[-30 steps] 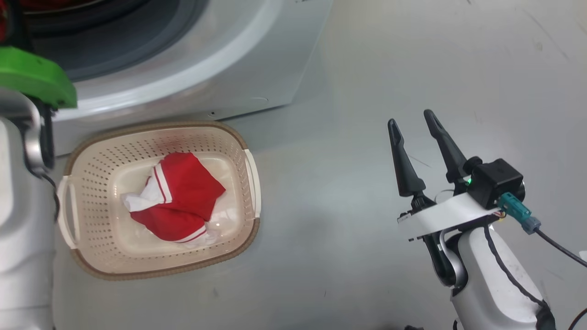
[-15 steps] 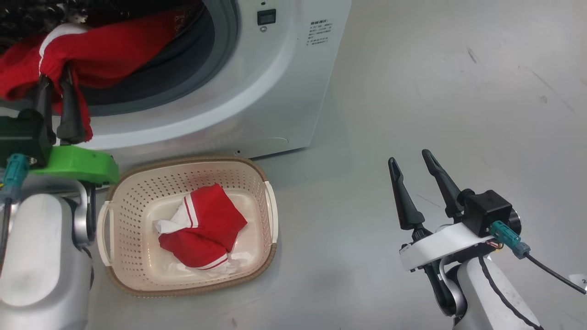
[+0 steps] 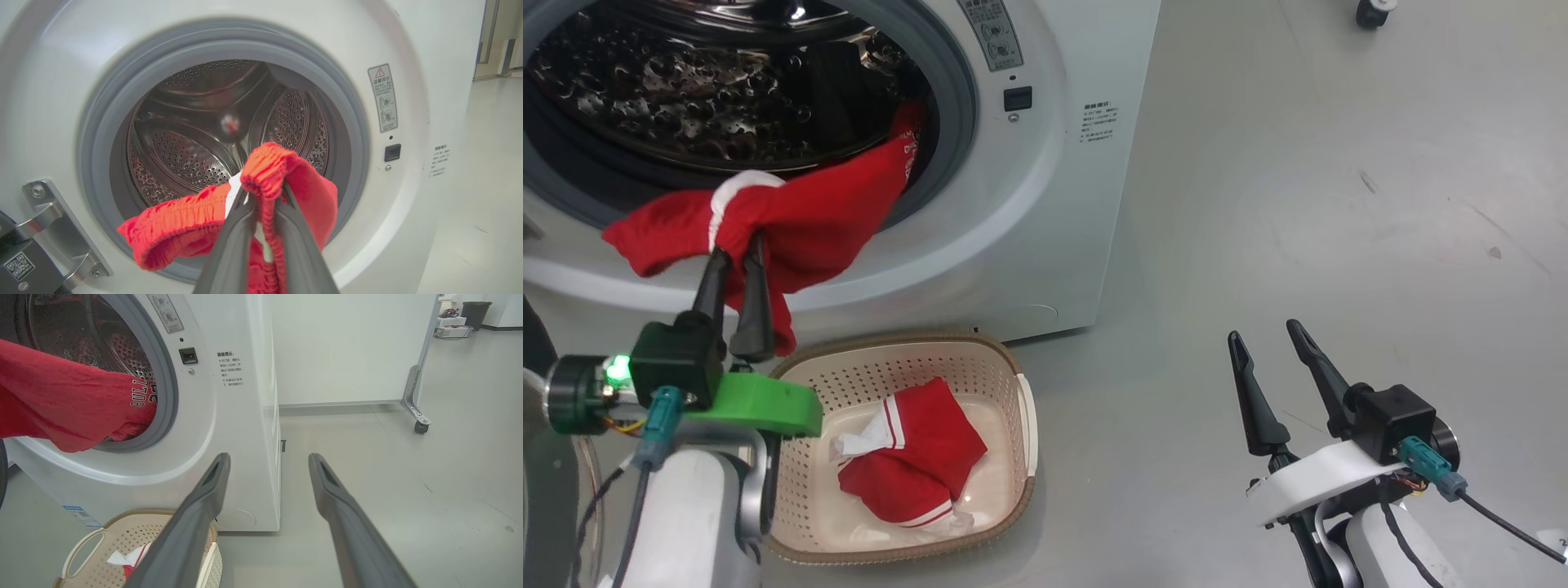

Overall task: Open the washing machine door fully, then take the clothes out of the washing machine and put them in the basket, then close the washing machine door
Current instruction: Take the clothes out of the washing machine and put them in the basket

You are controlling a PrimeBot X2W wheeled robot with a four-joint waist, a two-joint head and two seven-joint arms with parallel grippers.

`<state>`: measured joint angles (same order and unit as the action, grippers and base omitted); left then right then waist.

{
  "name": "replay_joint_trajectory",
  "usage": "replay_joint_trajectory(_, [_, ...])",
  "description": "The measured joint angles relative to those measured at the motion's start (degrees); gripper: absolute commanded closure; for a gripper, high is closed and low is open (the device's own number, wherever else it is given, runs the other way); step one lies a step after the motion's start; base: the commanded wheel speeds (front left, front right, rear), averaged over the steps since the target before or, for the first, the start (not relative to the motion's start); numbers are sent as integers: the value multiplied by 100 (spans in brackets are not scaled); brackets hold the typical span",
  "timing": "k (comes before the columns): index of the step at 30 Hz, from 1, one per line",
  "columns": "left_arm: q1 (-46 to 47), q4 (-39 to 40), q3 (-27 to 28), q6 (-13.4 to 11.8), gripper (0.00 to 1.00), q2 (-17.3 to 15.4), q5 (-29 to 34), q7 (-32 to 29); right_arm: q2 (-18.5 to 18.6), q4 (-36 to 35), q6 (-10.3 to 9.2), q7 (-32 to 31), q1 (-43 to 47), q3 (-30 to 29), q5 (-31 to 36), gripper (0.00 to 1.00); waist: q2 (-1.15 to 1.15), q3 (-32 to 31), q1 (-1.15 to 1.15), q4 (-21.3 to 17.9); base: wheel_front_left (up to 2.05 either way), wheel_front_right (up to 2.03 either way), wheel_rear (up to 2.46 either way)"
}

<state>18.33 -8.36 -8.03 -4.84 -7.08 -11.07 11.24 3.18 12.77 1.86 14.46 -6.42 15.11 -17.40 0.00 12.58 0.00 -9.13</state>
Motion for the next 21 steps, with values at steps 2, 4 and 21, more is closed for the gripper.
replay_joint_trajectory(2, [-216, 33, -67, 0, 100, 100, -14, -62, 1, 1, -1, 0, 63, 0, 0, 0, 0, -85, 0, 24, 0, 0, 0])
replay_joint_trajectory(4, [-422, 78, -120, 0, 100, 136, -33, -131, 1, -5, -2, 0, 120, 1, 8, 0, 0, -159, 0, 48, 0, 0, 0])
replay_joint_trajectory(21, [-1395, -216, -330, -19, 100, 316, -508, -672, 7, -182, -24, 0, 234, 57, 44, 0, 0, -206, 0, 108, 0, 0, 0])
